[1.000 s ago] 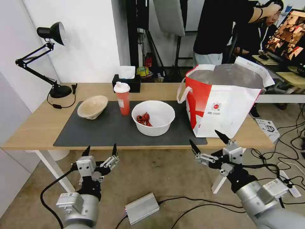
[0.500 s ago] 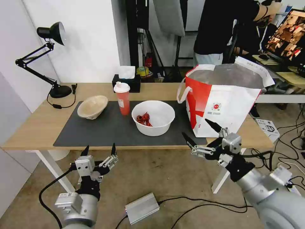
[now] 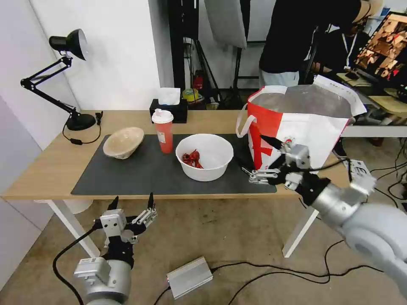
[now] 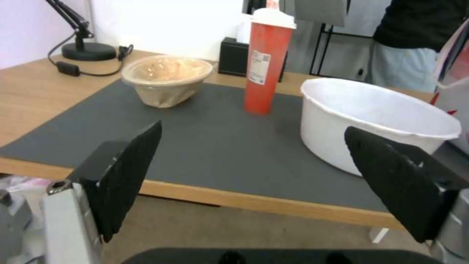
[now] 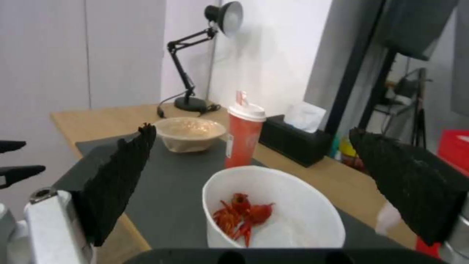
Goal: Pick up the trash from the table and place it into the takeout bag.
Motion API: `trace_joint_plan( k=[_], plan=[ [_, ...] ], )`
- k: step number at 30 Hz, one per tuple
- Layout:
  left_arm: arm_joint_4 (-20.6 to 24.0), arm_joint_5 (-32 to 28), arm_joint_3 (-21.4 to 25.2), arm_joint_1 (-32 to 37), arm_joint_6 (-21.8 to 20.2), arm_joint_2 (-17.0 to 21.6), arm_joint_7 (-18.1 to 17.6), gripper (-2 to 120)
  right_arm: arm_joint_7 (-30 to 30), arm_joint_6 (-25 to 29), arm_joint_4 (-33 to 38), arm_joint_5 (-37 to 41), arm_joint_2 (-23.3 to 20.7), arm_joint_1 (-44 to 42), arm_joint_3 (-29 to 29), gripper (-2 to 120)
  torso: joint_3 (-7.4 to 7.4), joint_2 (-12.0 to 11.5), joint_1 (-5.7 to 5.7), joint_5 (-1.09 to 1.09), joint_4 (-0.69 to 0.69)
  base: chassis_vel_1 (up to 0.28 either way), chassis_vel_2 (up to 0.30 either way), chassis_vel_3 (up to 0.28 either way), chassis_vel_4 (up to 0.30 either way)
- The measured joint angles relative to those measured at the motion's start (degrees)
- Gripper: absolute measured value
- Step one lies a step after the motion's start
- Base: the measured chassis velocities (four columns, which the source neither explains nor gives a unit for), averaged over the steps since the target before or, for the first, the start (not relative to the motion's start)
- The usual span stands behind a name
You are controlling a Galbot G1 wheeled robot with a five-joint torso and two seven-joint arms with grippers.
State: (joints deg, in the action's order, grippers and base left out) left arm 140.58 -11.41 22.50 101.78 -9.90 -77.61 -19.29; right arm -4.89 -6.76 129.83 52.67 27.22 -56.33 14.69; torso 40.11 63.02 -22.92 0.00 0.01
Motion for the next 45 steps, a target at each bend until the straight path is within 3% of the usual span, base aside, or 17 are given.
trace_joint_plan(
  k=[7,9,16,31,45],
  plan=[
    [-0.1,0.1,0.3,0.3,0.1,-0.3,0.2,100,-1.0,-1.6,-3.1,1.6,-1.1,10.0,-8.3,100,0.0,0.0,0.0,0.0,-0.01,0.0,0.0,0.0,0.0],
    [-0.3,0.0,0.3,0.3,0.3,-0.5,0.3,100,-2.6,-2.1,-4.8,2.1,-1.4,16.2,-14.2,100,0.0,0.0,0.0,0.0,-0.01,0.0,0.0,0.0,0.0],
    [-0.4,-0.1,0.3,0.2,0.4,-0.5,0.4,100,-7.9,-3.4,-9.2,2.2,-1.9,26.3,-22.5,100,0.0,0.0,0.0,-0.01,0.0,0.0,0.0,0.0,0.0],
    [-0.8,0.2,-0.1,0.2,0.9,-0.9,0.4,100,-18.1,-4.4,-15.0,-1.1,-0.9,28.8,-24.7,100,-0.01,0.0,0.0,0.0,-0.01,0.0,0.0,0.0,0.0],
    [-1.5,1.4,-0.6,0.6,1.7,-1.9,0.7,100,-28.0,-2.8,-21.7,-6.4,1.9,36.2,-31.0,100,-0.01,0.0,0.0,0.0,-0.01,0.0,0.0,0.0,0.0]
  ],
)
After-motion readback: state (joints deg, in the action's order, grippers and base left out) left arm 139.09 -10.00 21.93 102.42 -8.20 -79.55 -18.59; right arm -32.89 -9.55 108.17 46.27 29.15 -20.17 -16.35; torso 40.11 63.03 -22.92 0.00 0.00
